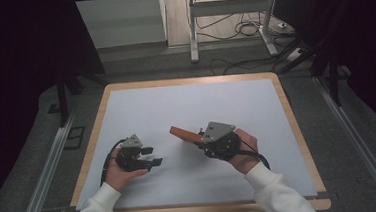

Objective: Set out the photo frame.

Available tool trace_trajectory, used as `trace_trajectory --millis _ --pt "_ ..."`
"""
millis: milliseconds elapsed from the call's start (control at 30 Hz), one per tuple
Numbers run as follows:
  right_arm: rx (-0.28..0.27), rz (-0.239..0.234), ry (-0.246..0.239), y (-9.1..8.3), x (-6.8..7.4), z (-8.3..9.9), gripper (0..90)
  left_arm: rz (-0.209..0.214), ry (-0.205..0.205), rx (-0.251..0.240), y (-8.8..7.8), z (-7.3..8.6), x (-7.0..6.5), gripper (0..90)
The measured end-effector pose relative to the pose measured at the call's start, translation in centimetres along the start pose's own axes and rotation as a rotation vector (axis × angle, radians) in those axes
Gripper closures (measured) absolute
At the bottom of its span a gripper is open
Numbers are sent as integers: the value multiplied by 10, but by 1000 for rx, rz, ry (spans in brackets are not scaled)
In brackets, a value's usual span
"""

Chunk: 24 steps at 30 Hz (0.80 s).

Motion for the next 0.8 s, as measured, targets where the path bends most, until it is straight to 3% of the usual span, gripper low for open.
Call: trace_trajectory --millis 133,267,600,800 --pt "-12 -56 38 -12 1 0 691 1 0 -1 0 0 -1 351" --pt "-4 -67 27 -17 2 5 688 0 2 0 1 -1 -2 351" --pt "-6 -51 80 -11 -16 -2 677 3 2 -1 0 -1 -1 347" --pt "-13 -32 139 -8 -30 -2 669 7 1 -9 1 -3 -3 347"
Point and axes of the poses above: each handheld gripper's, and its own axes: y roughly forward along the jaws, z roughly out of its underside, x roughly to its left, the point moved 3 cm from there along y, roughly forward along the jaws, and after that the axes turned 15 degrees about y, right-handed, at the moved point
